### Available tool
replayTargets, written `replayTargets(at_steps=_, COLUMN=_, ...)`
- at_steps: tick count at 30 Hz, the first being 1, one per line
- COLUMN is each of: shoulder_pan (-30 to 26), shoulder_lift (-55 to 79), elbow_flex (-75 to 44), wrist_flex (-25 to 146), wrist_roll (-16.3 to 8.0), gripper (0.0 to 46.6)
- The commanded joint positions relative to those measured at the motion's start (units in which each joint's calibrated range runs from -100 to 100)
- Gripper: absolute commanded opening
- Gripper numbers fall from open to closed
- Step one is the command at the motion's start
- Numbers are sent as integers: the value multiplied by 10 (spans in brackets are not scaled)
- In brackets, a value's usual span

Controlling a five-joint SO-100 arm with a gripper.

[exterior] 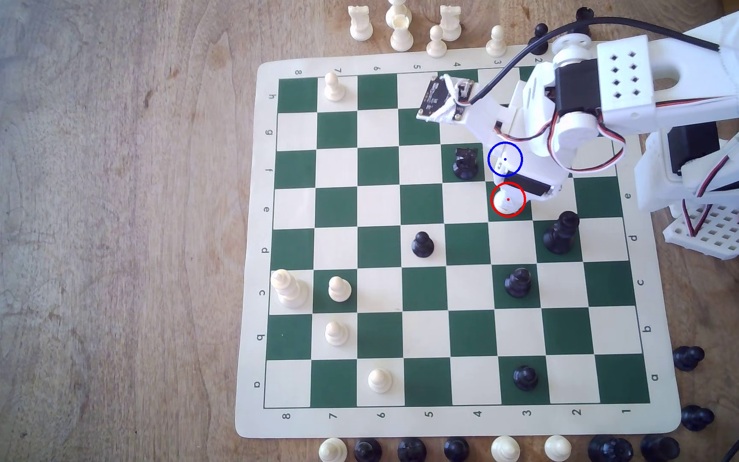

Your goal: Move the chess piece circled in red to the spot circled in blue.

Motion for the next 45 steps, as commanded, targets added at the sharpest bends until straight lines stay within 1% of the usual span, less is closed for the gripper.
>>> replayTargets(at_steps=1, shoulder_pan=-3, shoulder_lift=-2, elbow_flex=-48, wrist_flex=-6, wrist_roll=-3, gripper=117)
replayTargets(at_steps=6, shoulder_pan=-5, shoulder_lift=-3, elbow_flex=-50, wrist_flex=-7, wrist_roll=-4, gripper=106)
replayTargets(at_steps=8, shoulder_pan=-6, shoulder_lift=-3, elbow_flex=-51, wrist_flex=-7, wrist_roll=-4, gripper=85)
replayTargets(at_steps=9, shoulder_pan=-8, shoulder_lift=-4, elbow_flex=-51, wrist_flex=-7, wrist_roll=-2, gripper=66)
replayTargets(at_steps=14, shoulder_pan=-12, shoulder_lift=-10, elbow_flex=-51, wrist_flex=-4, wrist_roll=0, gripper=44)
replayTargets(at_steps=20, shoulder_pan=-12, shoulder_lift=-21, elbow_flex=-69, wrist_flex=1, wrist_roll=-4, gripper=42)
replayTargets(at_steps=24, shoulder_pan=-8, shoulder_lift=-34, elbow_flex=-111, wrist_flex=33, wrist_roll=-2, gripper=41)
replayTargets(at_steps=28, shoulder_pan=7, shoulder_lift=-51, elbow_flex=-127, wrist_flex=75, wrist_roll=6, gripper=41)
replayTargets(at_steps=30, shoulder_pan=14, shoulder_lift=-60, elbow_flex=-118, wrist_flex=83, wrist_roll=9, gripper=40)
replayTargets(at_steps=35, shoulder_pan=45, shoulder_lift=-80, elbow_flex=-81, wrist_flex=97, wrist_roll=26, gripper=40)
replayTargets(at_steps=41, shoulder_pan=71, shoulder_lift=-52, elbow_flex=-70, wrist_flex=95, wrist_roll=41, gripper=39)
replayTargets(at_steps=45, shoulder_pan=82, shoulder_lift=-32, elbow_flex=-68, wrist_flex=77, wrist_roll=45, gripper=39)
